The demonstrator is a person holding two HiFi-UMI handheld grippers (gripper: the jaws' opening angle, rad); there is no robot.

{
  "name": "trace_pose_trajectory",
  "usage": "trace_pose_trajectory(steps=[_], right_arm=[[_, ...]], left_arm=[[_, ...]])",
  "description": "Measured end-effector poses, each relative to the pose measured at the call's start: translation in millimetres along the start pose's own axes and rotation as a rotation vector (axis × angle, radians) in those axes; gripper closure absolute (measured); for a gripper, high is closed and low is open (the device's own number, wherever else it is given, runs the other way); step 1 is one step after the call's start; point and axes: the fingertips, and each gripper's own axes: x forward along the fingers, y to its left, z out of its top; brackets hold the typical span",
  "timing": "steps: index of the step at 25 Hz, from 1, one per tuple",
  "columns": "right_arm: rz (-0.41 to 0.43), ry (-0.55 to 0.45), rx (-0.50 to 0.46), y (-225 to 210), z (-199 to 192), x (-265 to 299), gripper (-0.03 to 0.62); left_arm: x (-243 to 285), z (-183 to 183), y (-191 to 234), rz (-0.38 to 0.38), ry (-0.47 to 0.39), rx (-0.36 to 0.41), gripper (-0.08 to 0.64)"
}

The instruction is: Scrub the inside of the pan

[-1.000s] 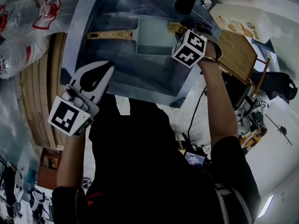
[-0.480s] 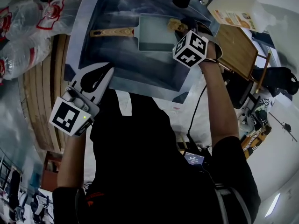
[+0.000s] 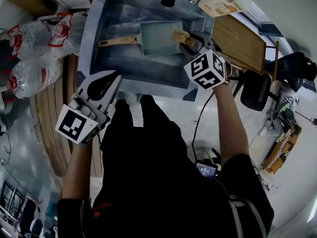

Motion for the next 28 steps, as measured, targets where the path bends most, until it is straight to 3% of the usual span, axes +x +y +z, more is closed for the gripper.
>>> trace_pose_trajectory(steps=[6, 17, 21, 28], right_arm=[[-0.073, -0.136, 0.115, 10.0, 9.4, -64.5, 0.407], [-0.146, -0.353, 0.370, 10.2, 24.9, -144.8, 0.407], [-0.133, -0.479, 0.485, 10.8, 39.3, -164.8, 0.407], [-0.030, -0.683, 0.700, 24.3, 58.8, -184.2, 0.407]], left_arm=[[-11.7, 25.4, -25.6, -0.044, 0.000, 0.087, 0.540], [-37.9, 56.9, -33.6, -0.044, -0.025, 0.181, 0.540], [-36.6, 75.2, -38.6, -0.066, -0.068, 0.201, 0.540], [-29.8, 85.0, -47.9, -0.088, -0.056, 0.246, 0.540]])
